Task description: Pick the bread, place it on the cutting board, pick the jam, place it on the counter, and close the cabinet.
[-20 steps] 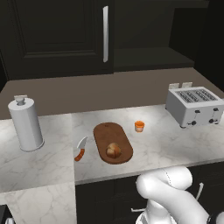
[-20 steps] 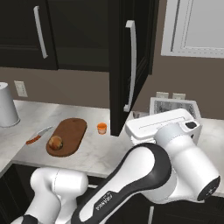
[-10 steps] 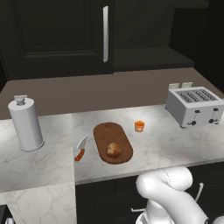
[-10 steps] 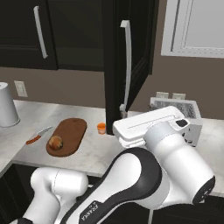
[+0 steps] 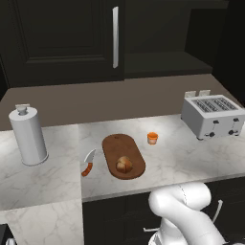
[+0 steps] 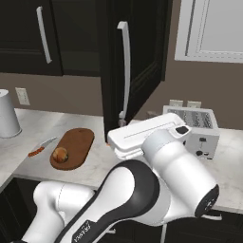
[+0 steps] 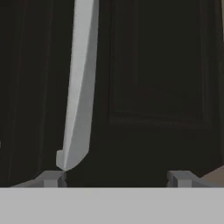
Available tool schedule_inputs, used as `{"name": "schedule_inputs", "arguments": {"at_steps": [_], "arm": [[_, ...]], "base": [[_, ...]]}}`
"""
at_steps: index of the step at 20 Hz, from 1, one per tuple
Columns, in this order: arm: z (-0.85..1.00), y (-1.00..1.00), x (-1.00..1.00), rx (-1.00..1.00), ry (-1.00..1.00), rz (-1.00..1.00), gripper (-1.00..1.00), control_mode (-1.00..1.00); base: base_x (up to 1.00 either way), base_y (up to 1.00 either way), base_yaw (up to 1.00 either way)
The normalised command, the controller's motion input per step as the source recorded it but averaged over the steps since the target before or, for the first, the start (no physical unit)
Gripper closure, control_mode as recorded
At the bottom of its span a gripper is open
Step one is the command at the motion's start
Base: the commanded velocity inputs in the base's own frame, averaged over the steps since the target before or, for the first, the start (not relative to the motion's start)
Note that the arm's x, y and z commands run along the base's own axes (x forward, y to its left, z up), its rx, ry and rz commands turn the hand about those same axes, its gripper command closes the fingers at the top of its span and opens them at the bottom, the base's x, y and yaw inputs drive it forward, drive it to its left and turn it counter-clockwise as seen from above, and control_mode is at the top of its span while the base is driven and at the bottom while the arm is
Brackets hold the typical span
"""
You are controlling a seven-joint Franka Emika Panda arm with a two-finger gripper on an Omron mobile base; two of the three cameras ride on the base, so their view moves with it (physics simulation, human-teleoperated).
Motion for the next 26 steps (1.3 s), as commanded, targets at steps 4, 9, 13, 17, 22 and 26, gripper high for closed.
{"name": "schedule_inputs", "arguments": {"at_steps": [4, 9, 13, 17, 22, 26], "arm": [[0.08, 0.42, -0.05, 0.0, 0.0, 0.04, -1.0, -1.0], [0.07, 0.5, 0.0, 0.0, 0.0, 0.04, -1.0, -1.0], [0.1, 0.5, -0.01, 0.0, 0.0, 0.03, -1.0, -1.0], [0.1, 0.49, -0.03, 0.0, 0.02, 0.03, -1.0, -1.0], [0.07, 0.52, -0.03, 0.0, 0.04, 0.03, -1.0, -1.0], [0.06, 0.49, -0.01, 0.0, 0.03, 0.03, -1.0, -1.0]], "base": [[0.0, 0.0, 0.0], [0.0, 0.0, 0.0], [0.0, 0.0, 0.0], [0.0, 0.0, 0.0], [0.0, 0.0, 0.0], [0.0, 0.0, 0.0]]}}
